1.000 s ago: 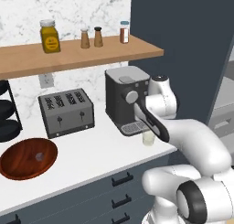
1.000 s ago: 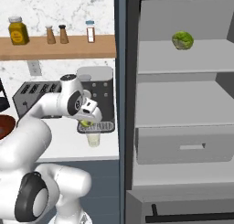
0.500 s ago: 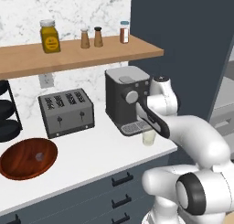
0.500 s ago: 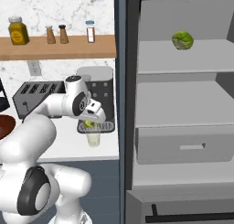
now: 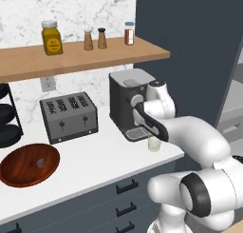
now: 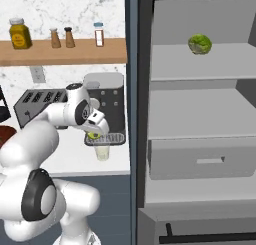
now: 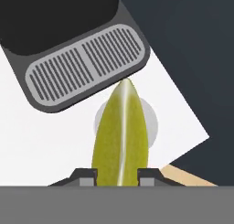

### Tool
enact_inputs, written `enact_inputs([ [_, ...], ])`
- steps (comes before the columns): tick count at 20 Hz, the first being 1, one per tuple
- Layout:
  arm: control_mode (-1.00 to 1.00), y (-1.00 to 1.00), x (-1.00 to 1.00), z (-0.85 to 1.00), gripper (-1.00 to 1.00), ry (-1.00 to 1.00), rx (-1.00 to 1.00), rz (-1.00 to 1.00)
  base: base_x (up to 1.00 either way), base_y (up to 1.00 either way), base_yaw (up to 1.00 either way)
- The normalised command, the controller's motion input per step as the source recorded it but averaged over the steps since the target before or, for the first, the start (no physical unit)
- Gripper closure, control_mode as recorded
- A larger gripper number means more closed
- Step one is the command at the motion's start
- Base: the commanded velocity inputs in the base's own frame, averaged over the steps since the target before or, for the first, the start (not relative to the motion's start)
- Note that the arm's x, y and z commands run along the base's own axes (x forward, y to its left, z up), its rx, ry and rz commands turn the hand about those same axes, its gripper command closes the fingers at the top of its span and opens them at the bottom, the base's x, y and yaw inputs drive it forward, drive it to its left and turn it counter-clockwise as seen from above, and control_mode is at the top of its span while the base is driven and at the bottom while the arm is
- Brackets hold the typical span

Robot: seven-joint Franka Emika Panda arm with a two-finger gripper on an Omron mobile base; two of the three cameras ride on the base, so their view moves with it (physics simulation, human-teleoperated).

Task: Grab a lemon wedge from the fridge and one ice cube from the ice bowl, and put them in the glass of lemonade.

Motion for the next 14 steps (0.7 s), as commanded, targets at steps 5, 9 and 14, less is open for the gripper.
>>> enact_inputs([
  [5,-1.00,-0.06,0.17,-0.26,1.00,-0.01,0.00,-0.01,0.00,0.00,0.00],
  [9,-1.00,-0.16,0.01,-0.05,1.00,0.00,0.00,0.00,0.00,0.00,0.00],
  [14,-1.00,-0.22,0.03,0.00,1.00,0.00,0.00,0.01,0.00,0.00,0.00],
])
